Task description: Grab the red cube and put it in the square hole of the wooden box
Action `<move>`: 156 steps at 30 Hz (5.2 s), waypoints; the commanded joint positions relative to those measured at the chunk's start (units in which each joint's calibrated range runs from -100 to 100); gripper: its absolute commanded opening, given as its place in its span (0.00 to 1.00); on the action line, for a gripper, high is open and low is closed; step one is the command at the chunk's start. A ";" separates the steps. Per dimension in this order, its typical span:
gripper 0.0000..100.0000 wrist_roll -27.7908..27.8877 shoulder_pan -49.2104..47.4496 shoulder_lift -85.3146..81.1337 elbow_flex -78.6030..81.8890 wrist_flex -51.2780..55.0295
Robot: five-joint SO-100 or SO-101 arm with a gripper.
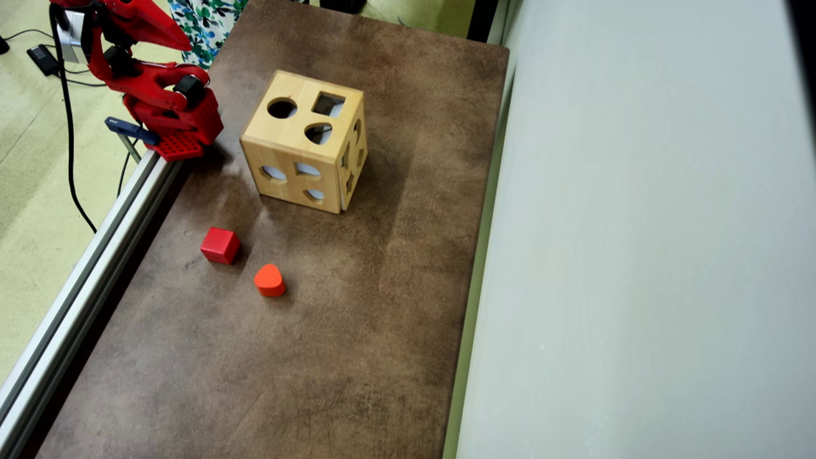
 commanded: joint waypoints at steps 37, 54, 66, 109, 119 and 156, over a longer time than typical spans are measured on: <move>0.02 -0.15 -4.72 0.09 0.13 0.33; 0.02 -0.15 -4.79 17.50 -1.40 -0.39; 0.02 0.39 -4.20 56.65 -20.54 0.25; 0.02 36.04 36.14 102.18 -23.49 -5.14; 0.02 37.07 36.22 107.10 -8.46 -21.62; 0.31 38.83 42.31 107.53 -2.20 -33.28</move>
